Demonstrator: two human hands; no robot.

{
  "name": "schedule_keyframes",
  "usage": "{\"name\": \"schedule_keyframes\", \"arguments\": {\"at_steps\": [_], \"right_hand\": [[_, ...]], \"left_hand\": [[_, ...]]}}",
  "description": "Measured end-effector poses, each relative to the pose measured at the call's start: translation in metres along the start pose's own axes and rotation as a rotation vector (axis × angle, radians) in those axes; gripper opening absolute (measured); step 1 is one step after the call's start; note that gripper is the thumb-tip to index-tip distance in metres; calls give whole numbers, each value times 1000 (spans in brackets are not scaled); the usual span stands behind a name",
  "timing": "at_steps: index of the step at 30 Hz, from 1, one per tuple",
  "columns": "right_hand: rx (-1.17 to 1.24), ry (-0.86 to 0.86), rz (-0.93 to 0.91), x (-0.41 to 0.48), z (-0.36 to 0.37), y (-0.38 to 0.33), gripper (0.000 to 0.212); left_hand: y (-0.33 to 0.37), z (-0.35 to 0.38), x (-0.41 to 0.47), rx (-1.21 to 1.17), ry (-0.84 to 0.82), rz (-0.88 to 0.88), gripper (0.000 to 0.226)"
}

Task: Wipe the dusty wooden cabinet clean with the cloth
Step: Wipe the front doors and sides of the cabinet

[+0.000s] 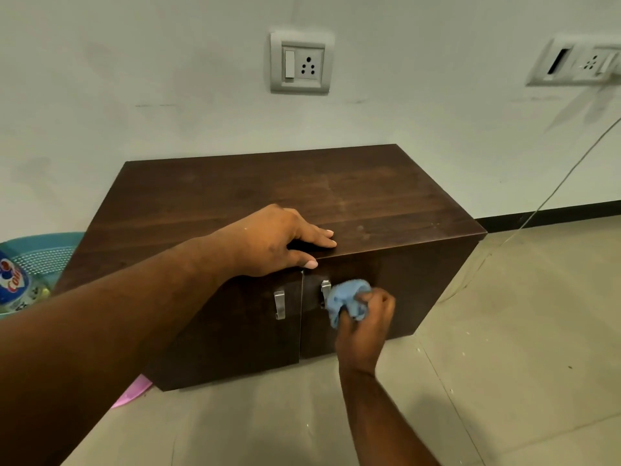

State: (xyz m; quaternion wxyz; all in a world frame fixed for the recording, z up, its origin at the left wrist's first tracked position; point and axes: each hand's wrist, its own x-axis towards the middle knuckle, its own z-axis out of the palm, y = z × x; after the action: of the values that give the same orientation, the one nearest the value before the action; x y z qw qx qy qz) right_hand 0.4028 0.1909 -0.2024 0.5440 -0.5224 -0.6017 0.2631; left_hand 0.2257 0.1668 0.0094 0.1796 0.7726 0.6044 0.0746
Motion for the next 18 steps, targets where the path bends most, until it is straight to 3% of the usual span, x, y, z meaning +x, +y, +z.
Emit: {"name": "schedule_keyframes", "arguments": {"at_steps": [3, 8, 13, 16, 18], "right_hand": [[16, -74, 141, -14, -4, 13, 34], [126, 27, 109, 8, -7, 1, 28], [108, 69, 114, 12, -2, -3, 38], [227, 100, 418, -12, 14, 5, 29], [470, 49, 720, -36, 28, 5, 21]], "left_hand": [[5, 1, -1, 14, -8, -17, 51], [6, 4, -1, 38, 0, -15, 51], [3, 0, 0, 21, -2, 11, 50], [0, 0, 1, 7, -3, 18, 50], [-2, 0, 0, 6, -5, 24, 50]]}}
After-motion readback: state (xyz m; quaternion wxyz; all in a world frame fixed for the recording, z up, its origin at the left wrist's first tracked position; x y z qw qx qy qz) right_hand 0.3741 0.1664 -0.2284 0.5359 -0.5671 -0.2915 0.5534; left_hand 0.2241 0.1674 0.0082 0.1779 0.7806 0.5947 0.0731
